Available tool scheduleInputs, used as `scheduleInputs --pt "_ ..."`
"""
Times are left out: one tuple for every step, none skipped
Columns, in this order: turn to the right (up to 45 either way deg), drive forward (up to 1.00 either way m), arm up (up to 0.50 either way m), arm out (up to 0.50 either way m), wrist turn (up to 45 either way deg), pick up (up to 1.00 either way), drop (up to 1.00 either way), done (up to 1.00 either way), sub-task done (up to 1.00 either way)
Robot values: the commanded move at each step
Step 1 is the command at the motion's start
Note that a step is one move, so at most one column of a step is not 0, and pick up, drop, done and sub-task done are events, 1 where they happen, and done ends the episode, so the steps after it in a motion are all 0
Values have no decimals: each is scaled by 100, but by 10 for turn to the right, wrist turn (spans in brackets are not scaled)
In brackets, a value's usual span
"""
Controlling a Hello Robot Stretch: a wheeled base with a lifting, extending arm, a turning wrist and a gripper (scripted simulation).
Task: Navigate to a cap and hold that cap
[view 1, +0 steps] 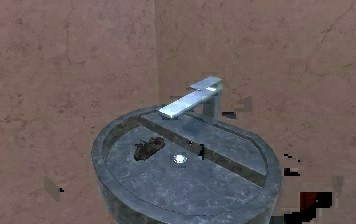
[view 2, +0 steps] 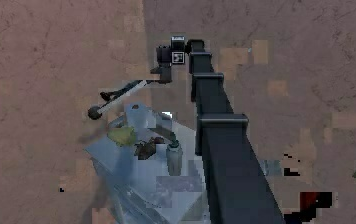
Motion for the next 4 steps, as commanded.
scheduleInputs --pt "0 0 0 0 360 0 0 0 0" --pt "0 0 -26 0 0 0 0 0 0" --pt "0 0 0 0 0 100 0 0 0" --pt "0 0 10 0 0 0 0 0 0"
